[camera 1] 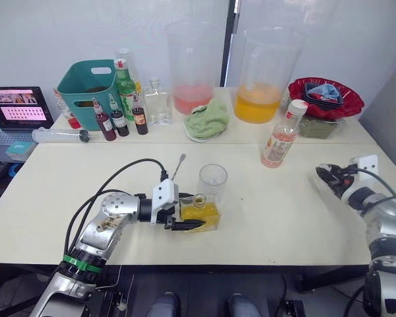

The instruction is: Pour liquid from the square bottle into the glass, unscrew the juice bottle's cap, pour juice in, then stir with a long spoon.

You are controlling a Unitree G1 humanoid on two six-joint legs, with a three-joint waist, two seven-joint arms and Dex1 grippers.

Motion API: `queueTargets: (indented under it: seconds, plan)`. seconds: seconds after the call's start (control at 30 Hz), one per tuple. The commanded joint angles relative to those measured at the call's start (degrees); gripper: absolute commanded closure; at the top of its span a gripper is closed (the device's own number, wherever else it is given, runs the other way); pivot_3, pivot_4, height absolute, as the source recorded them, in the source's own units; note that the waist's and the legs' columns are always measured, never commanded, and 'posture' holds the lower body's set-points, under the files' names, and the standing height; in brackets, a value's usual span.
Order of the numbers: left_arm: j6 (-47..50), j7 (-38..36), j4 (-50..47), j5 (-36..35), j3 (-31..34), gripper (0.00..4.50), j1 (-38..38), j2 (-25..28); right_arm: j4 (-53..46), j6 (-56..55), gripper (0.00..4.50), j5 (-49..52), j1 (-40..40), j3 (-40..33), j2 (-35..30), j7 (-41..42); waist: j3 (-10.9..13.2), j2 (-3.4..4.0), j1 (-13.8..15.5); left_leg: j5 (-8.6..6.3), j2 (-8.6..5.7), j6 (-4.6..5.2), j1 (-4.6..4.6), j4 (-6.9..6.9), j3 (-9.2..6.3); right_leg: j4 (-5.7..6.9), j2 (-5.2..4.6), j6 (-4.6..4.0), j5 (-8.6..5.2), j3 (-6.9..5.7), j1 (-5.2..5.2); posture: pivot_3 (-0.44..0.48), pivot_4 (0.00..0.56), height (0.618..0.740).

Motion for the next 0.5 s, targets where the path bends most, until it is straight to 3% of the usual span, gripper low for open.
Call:
queueTargets:
  seconds: [0.03,0.37,0.43,0.5]
  plan:
    - [0.4,2.08,-2.94,0.2,1.23,1.71,-0.77,-0.26,2.74,-2.27,3.44,0.79,-1.95,-2.27,0.12,-0.77,0.0,0.0,0.03,0.0,0.0,0.0,0.0,0.0,0.0,-0.01,0.01,0.0,0.0,0.0,0.01,0.0,0.15,0.74]
    - [2.44,2.7,-5.16,-0.35,1.05,1.71,0.16,0.36,5.74,-2.98,3.44,0.44,-1.45,-2.58,1.38,-0.81,0.0,0.0,-0.07,0.0,0.01,0.0,0.02,0.0,-0.03,-0.05,0.01,0.0,0.0,-0.01,0.05,0.0,0.15,0.74]
    - [2.94,2.56,-6.08,-1.31,1.07,1.71,0.39,-0.01,5.74,-2.52,2.43,1.44,-1.47,-3.33,1.32,0.29,0.0,0.0,-0.06,0.0,0.01,0.0,0.02,0.0,-0.02,-0.06,0.01,0.0,0.0,-0.01,0.06,0.0,0.15,0.74]
    - [4.01,2.55,-6.36,-1.7,1.03,1.71,0.36,0.03,5.63,-2.78,1.8,1.54,-1.6,-3.56,1.08,0.83,0.0,0.0,-0.06,0.0,0.01,0.0,0.01,-0.01,-0.03,-0.1,0.01,0.0,0.0,-0.01,0.07,0.0,0.15,0.74]
